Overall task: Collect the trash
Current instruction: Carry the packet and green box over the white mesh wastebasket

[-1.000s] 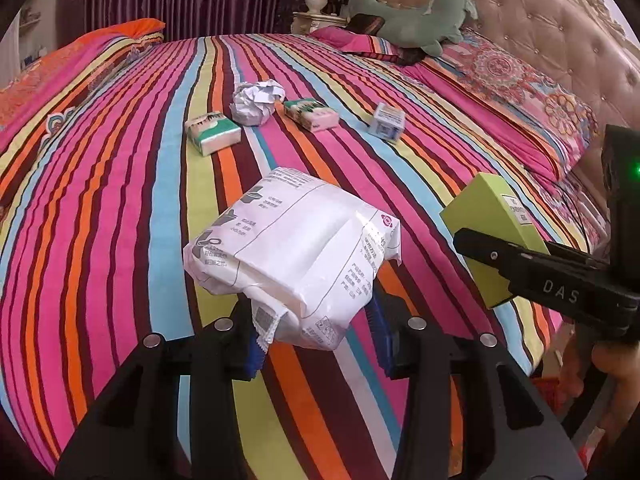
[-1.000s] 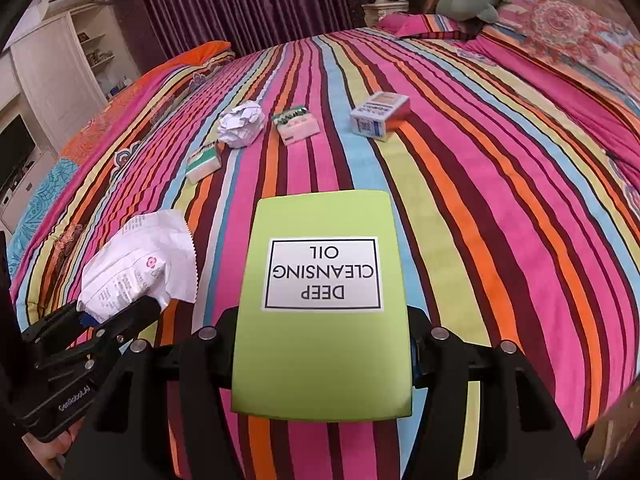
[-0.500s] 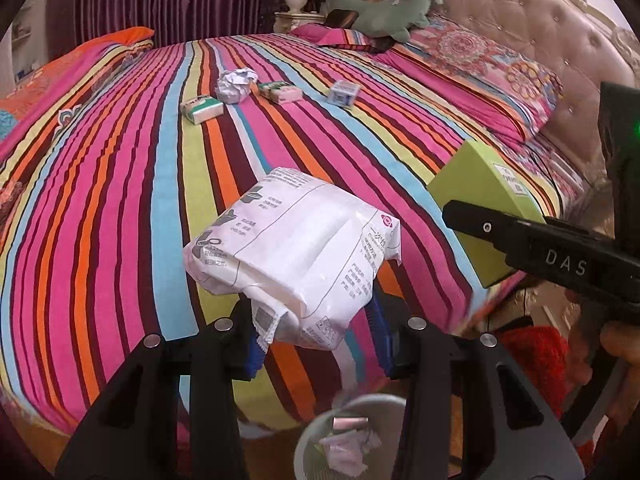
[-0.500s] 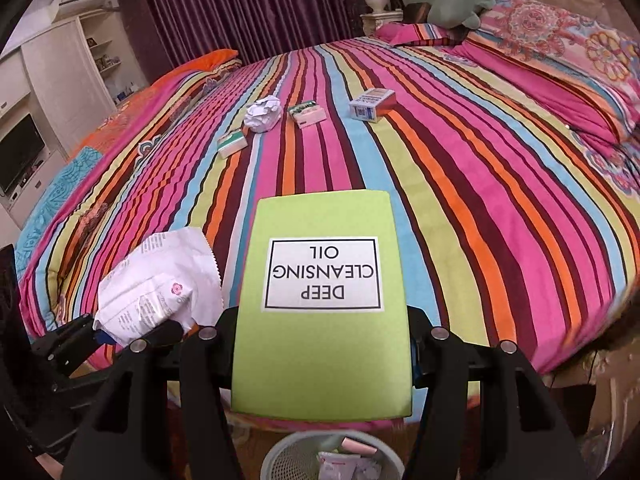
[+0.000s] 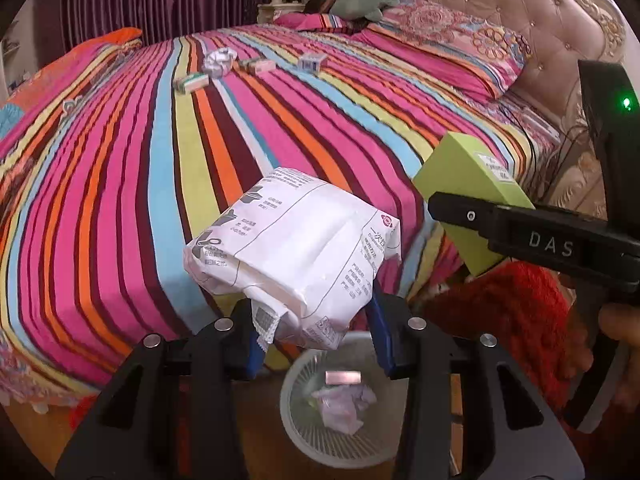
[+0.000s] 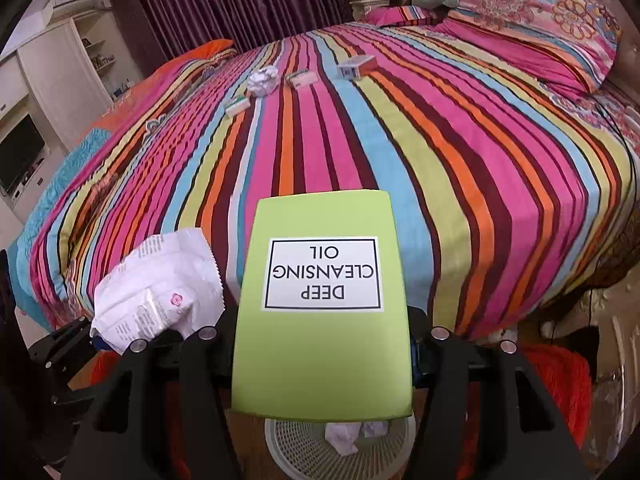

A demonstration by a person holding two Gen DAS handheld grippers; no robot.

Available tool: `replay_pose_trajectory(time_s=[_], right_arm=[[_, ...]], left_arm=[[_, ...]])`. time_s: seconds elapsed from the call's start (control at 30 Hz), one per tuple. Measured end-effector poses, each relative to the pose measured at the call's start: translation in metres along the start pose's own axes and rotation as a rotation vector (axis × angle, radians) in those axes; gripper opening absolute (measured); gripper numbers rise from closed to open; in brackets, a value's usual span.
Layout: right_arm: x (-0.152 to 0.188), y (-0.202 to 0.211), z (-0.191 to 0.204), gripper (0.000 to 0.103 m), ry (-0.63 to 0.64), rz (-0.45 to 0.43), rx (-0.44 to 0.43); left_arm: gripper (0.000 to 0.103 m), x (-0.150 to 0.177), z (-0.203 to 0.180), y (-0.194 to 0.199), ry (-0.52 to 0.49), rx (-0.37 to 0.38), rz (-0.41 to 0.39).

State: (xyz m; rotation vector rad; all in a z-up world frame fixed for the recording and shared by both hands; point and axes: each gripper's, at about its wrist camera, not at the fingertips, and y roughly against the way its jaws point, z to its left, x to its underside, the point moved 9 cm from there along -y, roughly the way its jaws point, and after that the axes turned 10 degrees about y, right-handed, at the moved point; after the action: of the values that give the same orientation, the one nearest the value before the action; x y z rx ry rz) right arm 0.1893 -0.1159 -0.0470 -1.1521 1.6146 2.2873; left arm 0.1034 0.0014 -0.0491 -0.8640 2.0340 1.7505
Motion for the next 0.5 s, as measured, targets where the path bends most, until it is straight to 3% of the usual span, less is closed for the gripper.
replay_pose_trajectory(time_s=[0.27,0.5], right_arm=[[0.046,-0.001,0.008,0.055,-0.026,0.096,0.000],[0.096,-0.033,0.004,0.055,-0.083,0.284,-0.031]], left_arm=[[0.042,0.053,-0.012,-0.008,-0.012,0.027,0.106],[0.042,0.088,-0.011,-0.038,0.014,0.026,0.262]])
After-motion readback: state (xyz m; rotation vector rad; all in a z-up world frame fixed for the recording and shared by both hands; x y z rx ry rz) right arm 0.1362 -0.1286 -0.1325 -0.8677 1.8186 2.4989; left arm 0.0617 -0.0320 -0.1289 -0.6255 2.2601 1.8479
